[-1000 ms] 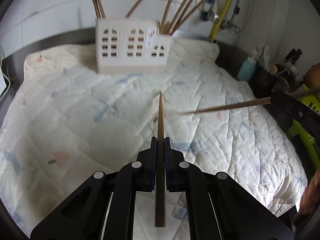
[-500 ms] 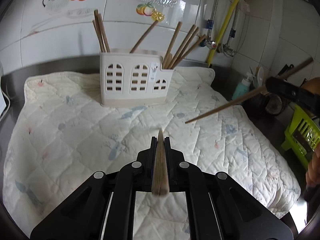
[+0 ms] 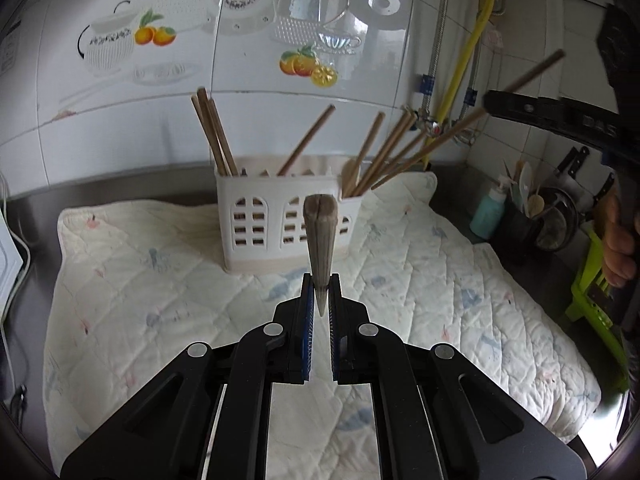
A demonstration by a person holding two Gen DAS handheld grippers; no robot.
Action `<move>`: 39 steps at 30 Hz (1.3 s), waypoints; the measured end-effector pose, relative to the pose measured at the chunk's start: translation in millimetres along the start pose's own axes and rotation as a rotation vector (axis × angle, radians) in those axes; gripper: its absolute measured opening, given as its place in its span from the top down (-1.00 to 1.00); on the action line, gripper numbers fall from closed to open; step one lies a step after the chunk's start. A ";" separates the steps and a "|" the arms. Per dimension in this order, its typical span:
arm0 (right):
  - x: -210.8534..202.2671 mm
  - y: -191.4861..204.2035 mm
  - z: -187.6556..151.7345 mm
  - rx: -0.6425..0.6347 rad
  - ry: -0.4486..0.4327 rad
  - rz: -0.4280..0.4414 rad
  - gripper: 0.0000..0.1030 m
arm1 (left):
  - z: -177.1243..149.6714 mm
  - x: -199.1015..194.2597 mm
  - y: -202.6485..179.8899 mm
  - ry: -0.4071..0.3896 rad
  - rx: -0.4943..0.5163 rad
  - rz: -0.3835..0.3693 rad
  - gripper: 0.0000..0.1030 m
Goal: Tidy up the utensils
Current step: 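Lift both held chopsticks upright and carry them over the white holder, then open the right tool into the holder while the left tool releases its chopstick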
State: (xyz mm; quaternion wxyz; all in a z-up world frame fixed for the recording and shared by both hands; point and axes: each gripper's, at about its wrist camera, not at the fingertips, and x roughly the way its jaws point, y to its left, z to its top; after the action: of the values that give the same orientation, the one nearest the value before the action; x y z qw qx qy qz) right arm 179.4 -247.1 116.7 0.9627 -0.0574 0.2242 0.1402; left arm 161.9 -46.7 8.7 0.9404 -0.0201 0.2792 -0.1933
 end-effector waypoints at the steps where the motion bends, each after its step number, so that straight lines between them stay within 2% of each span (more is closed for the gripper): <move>1: 7.0 0.0 5.1 -0.008 0.006 -0.005 0.87 | 2.7 -0.9 1.1 -0.005 0.000 0.000 0.90; 10: 58.9 -0.1 20.3 -0.046 0.082 -0.044 0.87 | 42.2 -16.9 6.2 -0.086 0.035 0.012 0.90; 17: 96.0 -4.4 17.1 -0.027 0.142 -0.038 0.87 | 80.3 -34.0 6.1 -0.174 0.066 0.038 0.90; 22: 112.9 -5.6 13.8 -0.017 0.167 -0.026 0.87 | 111.0 -33.8 9.1 -0.224 0.079 0.065 0.90; 26: 121.2 -6.0 12.6 -0.018 0.173 -0.026 0.86 | 128.9 -26.1 15.1 -0.233 0.073 0.086 0.90; 34: 120.4 -9.2 15.2 -0.023 0.147 -0.027 0.61 | 142.9 4.0 26.7 -0.196 0.054 0.124 0.90; 36: 116.6 -8.9 16.3 -0.030 0.134 -0.032 0.41 | 142.7 11.5 27.1 -0.177 0.057 0.125 0.90; 39: 108.6 -8.7 17.8 -0.040 0.115 -0.035 0.26 | 142.1 23.6 25.9 -0.142 0.059 0.120 0.90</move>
State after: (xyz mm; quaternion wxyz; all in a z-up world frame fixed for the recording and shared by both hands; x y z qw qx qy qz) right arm 282.8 -225.7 84.4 0.9491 -0.0887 0.2754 0.1243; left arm 264.9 -41.5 112.5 0.9678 0.0107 0.2068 -0.1430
